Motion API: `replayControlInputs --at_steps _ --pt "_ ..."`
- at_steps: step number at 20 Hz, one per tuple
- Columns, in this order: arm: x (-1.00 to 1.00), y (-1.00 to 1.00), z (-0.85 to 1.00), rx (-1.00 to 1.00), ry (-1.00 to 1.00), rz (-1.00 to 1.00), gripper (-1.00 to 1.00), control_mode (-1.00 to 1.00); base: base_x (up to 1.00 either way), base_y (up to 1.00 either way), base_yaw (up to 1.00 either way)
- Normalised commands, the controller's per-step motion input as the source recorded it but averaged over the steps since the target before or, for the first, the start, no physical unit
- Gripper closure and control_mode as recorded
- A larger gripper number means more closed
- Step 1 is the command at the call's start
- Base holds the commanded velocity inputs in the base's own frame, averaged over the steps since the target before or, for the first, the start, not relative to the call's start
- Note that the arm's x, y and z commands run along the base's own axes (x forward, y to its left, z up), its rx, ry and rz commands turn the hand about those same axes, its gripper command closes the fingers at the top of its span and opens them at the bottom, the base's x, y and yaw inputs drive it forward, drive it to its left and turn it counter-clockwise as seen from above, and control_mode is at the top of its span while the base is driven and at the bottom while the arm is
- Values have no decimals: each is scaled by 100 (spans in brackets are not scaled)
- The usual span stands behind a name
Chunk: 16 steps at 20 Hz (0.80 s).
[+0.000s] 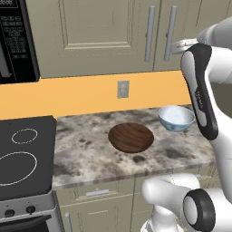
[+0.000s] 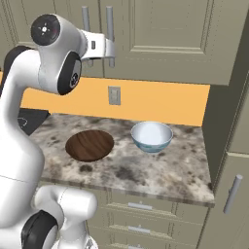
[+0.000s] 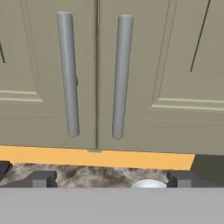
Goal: Open the cabinet. Pick the bowls from the counter and place them in the cabinet. Then close the cabinet.
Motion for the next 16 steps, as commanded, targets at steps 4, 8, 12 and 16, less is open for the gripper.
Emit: replayControlInputs --at_steps 4,8,12,16 --pt "0 0 7 0 -10 0 -100 -100 0 0 0" --pt "0 0 1 0 -13 0 -100 -100 0 0 0" --pt "0 0 0 0 -14 0 -100 -100 0 0 0" --pt "4 0 0 0 -13 0 -100 -100 0 0 0"
